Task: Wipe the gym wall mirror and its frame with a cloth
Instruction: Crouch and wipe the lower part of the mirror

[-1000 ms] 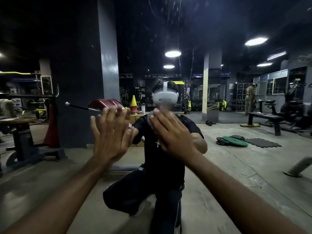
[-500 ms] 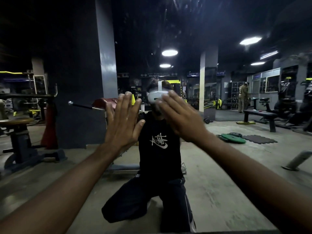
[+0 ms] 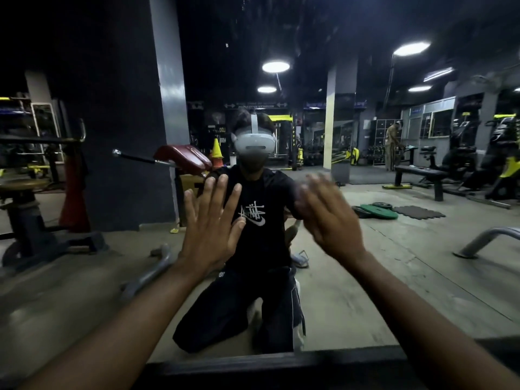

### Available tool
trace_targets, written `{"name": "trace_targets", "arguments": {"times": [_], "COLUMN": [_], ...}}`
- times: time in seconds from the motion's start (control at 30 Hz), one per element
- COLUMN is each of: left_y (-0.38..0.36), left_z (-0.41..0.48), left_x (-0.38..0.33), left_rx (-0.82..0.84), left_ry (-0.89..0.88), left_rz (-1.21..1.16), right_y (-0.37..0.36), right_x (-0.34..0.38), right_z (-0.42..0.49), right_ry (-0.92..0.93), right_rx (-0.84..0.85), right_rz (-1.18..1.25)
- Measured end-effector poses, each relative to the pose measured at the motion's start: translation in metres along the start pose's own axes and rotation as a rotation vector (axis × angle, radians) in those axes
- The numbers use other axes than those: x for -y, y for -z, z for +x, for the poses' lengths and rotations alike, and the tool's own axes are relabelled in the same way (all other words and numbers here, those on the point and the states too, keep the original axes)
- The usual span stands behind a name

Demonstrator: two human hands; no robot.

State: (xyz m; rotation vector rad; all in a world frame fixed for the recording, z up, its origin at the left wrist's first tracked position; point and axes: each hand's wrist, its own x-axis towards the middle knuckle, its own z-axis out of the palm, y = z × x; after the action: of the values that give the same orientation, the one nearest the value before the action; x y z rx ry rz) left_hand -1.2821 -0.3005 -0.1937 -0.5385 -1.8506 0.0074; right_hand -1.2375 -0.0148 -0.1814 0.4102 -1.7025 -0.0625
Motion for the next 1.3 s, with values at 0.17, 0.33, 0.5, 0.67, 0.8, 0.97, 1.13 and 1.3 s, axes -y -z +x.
{"name": "trace_targets", "arguments": {"times": [0.17, 0.33, 0.5, 0.67, 0.8, 0.97, 1.13, 1.3], "left_y": [-0.003, 0.005, 0.02, 0.049, 0.034, 0.027, 0.033, 0.015], "left_z": [-0.012, -0.018, -0.025, 0.049, 0.047, 0.047, 0.015, -0.049], "left_x": [0.006, 0.013, 0.044, 0.097, 0.11, 0.122, 0.134, 0.152], "left_rx": [-0.002, 0.028, 0.055, 0.014, -0.02, -0.053, -0.04, -0.053], "left_ry": [-0.029, -0.032, 0.128, 0.232, 0.187, 0.138, 0.061, 0.017], "left_rz": [0.028, 0.045, 0.018, 0.03, 0.08, 0.053, -0.052, 0.03], "right_y": [-0.017, -0.026, -0.005, -0.02, -0.04, -0.019, -0.046, -0.057], "right_x": [0.046, 0.079, 0.024, 0.064, 0.091, 0.056, 0.148, 0.154], "right_z": [-0.031, -0.025, 0.019, 0.131, 0.139, 0.156, 0.167, 0.092], "right_ry": [-0.522, 0.095, -0.397, -0.481, 0.183, -0.134, -0.465, 0.218], "right_rx": [-0.176, 0.084, -0.212, -0.229, -0.001, -0.171, -0.261, 0.06], "right_rz": [0.011, 0.157, 0.091, 0.13, 0.065, 0.115, 0.182, 0.097]}}
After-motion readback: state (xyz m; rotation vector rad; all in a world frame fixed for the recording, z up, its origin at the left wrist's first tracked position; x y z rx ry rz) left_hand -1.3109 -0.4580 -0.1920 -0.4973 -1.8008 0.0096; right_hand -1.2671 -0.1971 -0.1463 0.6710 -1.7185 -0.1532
